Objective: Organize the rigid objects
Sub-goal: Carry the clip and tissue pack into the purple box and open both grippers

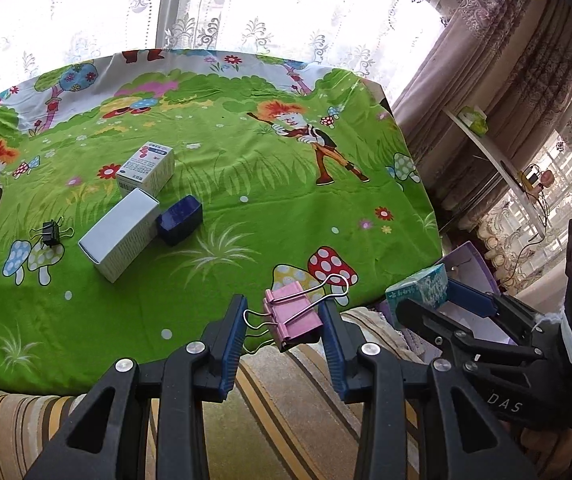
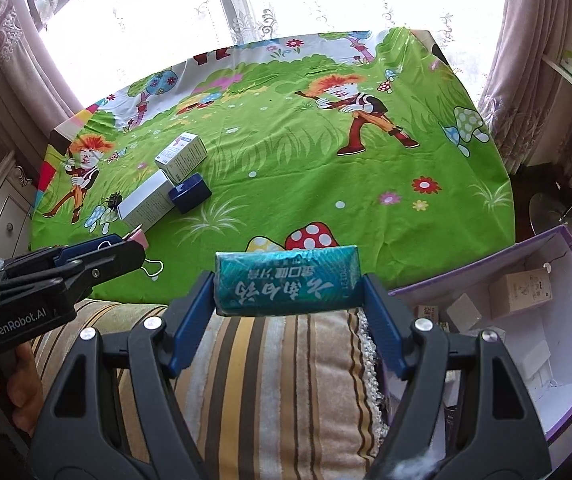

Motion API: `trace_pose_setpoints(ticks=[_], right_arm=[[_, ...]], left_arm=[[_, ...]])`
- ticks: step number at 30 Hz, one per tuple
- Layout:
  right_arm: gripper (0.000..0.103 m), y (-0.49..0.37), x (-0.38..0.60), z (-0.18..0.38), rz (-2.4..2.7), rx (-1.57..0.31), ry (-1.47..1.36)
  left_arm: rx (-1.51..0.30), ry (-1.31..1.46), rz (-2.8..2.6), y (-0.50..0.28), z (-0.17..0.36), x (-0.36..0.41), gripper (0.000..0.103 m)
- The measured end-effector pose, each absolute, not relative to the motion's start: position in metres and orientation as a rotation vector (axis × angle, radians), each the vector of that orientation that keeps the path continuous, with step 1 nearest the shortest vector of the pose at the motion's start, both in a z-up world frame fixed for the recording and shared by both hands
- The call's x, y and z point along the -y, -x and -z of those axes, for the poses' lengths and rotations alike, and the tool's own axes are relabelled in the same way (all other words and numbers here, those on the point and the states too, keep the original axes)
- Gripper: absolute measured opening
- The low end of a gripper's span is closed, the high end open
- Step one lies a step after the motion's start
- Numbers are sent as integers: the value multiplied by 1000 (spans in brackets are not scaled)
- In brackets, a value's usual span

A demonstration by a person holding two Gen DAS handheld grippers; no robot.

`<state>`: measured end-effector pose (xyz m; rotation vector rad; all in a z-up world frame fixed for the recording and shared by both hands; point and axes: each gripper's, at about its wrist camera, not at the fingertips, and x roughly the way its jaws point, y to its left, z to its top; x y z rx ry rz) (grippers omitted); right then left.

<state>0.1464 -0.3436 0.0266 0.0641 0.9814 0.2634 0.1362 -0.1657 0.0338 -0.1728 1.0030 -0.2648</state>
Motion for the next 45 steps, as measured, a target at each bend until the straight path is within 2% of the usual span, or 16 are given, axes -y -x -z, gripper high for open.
trace_pose_setpoints(ticks=[17, 31, 34, 37, 45], right_arm=[[76, -112, 496, -26, 39, -960, -223], [76, -106, 560, -24, 206, -931, -261], [76, -108, 566, -25, 212, -922, -275], [86, -109, 570, -26, 214, -915, -283], [87, -105, 574, -28, 221, -907, -300]], left_arm=[[-1047, 37, 490, -121, -33, 273, 38], [-1048, -37, 624, -120, -32, 335, 38], [-1058, -27, 644, -123, -31, 340, 39], [-1061, -24, 647, -124, -30, 342, 48], [-1062, 2, 636, -124, -29, 334, 51]])
